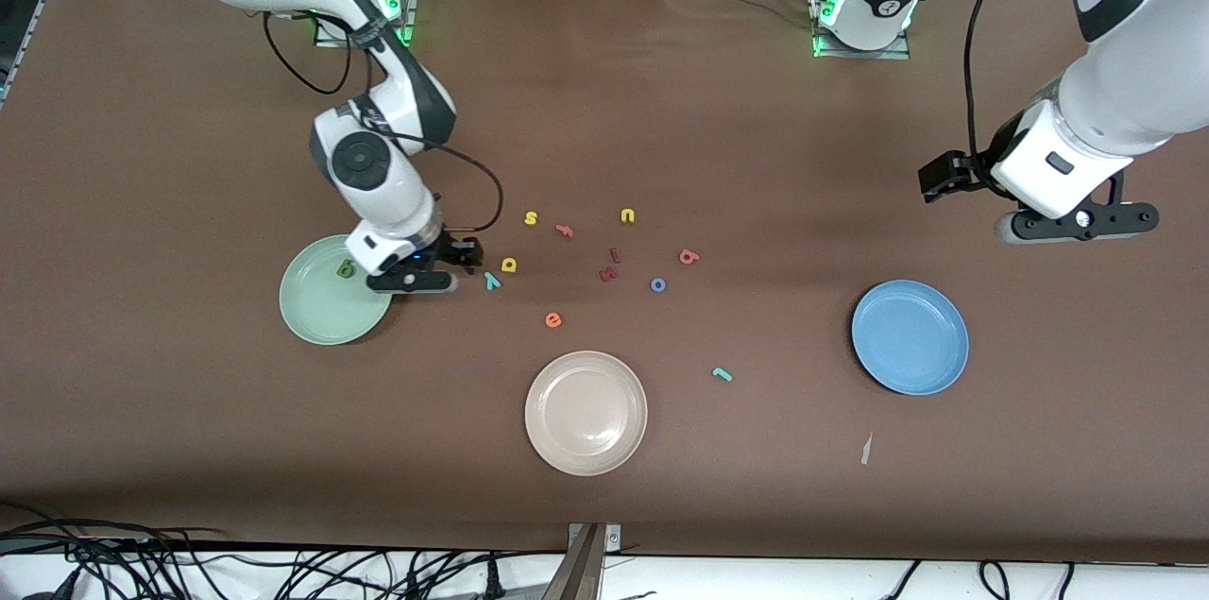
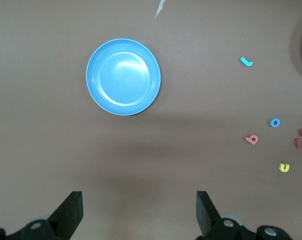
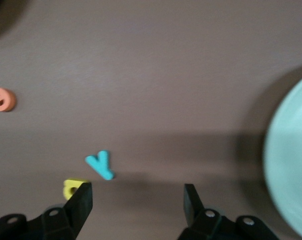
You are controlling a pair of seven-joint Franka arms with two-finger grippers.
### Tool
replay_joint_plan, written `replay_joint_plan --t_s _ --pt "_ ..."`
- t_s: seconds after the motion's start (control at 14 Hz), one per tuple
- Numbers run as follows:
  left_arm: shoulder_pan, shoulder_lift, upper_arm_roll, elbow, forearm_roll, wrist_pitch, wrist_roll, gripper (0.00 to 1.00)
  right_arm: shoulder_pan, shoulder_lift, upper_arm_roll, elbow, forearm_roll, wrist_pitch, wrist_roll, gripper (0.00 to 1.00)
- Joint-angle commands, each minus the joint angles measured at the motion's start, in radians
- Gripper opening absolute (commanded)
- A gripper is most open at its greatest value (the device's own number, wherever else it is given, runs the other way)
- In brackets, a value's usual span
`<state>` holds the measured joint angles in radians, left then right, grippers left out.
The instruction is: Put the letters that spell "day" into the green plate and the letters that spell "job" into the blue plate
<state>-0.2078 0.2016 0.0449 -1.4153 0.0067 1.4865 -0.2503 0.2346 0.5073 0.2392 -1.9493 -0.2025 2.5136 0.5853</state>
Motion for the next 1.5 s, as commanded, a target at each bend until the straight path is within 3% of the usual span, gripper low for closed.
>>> replay_joint_plan --t_s 0.0,0.21,0.57,0.86,1.43 --pt "0.004 0.005 0.003 0.019 -0.007 -0.020 -0.004 1.00 0.043 0.066 -0.029 0.067 -0.012 0.005 0.027 0.82" --pt "0.010 0.034 0.007 0.016 -0.005 -0.014 -0.004 1.00 0.078 0.091 -0.060 0.067 -0.024 0.045 0.033 0.81" --pt "0.068 0.051 0.010 0.016 0.007 -0.002 0.019 1.00 0.097 0.120 -0.060 0.067 -0.028 0.080 0.060 0.78" --pt "0.126 0.044 0.009 0.018 -0.025 -0.002 0.201 1.00 0.124 0.143 -0.086 0.067 -0.028 0.105 0.064 0.75" --pt "0.123 0.047 0.007 0.018 -0.037 0.000 0.207 1.00 0.132 0.149 -0.098 0.090 -0.035 0.108 0.057 0.73"
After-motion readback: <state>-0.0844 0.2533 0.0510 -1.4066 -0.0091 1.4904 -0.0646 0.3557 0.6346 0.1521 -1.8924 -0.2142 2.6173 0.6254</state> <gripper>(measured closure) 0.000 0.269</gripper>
